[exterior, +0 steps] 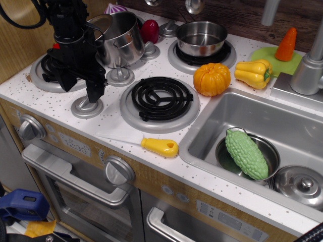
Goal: Twist knob start vertical clockwise90
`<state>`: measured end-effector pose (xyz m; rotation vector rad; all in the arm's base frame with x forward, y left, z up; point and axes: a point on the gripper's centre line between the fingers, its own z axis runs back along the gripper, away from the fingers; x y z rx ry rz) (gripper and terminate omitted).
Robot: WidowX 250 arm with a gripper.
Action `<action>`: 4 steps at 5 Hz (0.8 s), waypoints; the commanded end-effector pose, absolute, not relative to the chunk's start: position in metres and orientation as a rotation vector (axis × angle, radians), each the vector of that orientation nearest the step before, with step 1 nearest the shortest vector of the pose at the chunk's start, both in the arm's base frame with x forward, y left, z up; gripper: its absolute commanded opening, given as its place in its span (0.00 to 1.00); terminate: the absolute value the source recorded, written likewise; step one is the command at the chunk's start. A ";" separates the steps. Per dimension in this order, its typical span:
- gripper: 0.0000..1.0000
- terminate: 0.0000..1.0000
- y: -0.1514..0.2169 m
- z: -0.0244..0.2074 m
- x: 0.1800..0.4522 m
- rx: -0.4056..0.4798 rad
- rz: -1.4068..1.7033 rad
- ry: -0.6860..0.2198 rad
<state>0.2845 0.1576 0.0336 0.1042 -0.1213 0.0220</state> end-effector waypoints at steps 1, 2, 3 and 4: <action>1.00 0.00 0.158 0.034 0.285 0.104 0.022 -0.121; 1.00 0.00 0.161 0.033 0.288 0.100 0.021 -0.125; 1.00 0.00 0.164 0.035 0.293 0.099 0.004 -0.130; 1.00 0.00 0.168 0.034 0.296 0.094 -0.005 -0.135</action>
